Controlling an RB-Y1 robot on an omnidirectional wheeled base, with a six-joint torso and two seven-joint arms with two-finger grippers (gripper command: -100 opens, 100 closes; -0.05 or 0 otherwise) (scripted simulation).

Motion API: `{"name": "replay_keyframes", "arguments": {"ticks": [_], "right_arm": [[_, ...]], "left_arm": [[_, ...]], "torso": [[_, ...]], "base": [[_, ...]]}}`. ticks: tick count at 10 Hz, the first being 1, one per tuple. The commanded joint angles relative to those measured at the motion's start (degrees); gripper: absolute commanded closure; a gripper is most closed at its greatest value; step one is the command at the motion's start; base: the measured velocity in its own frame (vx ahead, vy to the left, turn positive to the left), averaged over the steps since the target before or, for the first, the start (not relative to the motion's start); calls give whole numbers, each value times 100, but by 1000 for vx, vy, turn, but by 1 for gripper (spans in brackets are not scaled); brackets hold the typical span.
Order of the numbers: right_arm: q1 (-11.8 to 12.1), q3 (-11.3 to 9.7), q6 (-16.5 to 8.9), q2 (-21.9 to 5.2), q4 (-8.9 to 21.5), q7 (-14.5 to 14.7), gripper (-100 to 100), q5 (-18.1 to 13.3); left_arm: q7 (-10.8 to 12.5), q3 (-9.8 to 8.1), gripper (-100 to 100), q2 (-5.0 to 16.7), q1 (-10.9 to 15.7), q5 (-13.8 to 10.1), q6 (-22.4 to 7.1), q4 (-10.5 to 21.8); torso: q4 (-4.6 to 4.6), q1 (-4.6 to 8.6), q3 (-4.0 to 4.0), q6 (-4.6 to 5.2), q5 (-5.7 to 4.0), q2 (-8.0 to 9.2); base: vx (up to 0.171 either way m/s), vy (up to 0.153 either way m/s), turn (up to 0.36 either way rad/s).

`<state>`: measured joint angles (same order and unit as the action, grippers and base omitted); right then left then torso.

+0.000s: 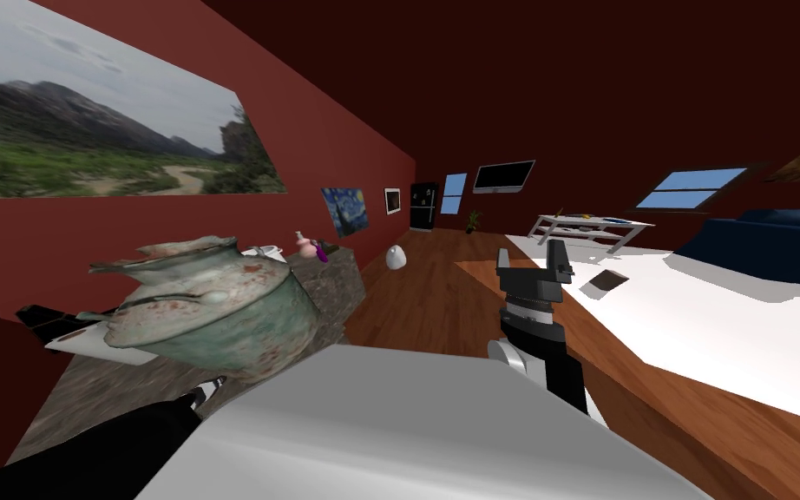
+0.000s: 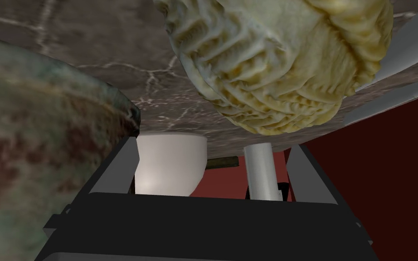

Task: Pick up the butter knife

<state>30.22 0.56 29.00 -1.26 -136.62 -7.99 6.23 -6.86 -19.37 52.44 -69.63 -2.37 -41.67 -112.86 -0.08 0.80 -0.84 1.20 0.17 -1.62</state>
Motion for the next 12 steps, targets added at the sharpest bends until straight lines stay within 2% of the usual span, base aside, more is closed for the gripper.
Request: {"name": "replay_keyframes", "arguments": {"ticks": [1, 4, 6, 9, 12], "right_arm": [[0, 0, 0, 0, 0, 0, 0, 0], [0, 0, 0, 0, 0, 0, 0, 0], [0, 0, 0, 0, 0, 0, 0, 0], [-1, 1, 0, -1, 0, 0, 0, 0], [-1, 1, 0, -1, 0, 0, 0, 0]], "left_arm": [[2, -50, -100, 97, -64, -19, 160, 34], [3, -135, -100, 282, -219, -75, 433, 191], [-7, -183, -100, 289, -282, -161, 618, 328], [-93, -220, -100, -73, -371, -432, 940, 598], [-152, -228, -100, -327, -418, -576, 1069, 704]], "torso": [[0, 0, 0, 0, 0, 0], [-1, 36, -32, 55, -16, -63], [-1, 41, -46, 82, -25, -90], [3, 7, -35, 85, -20, -69], [8, 1, -22, 80, -13, -48]], "base": [[56, -37, -3], [64, -41, 4], [41, -4, 2], [-65, 78, 12], [-93, 83, 1]]}}
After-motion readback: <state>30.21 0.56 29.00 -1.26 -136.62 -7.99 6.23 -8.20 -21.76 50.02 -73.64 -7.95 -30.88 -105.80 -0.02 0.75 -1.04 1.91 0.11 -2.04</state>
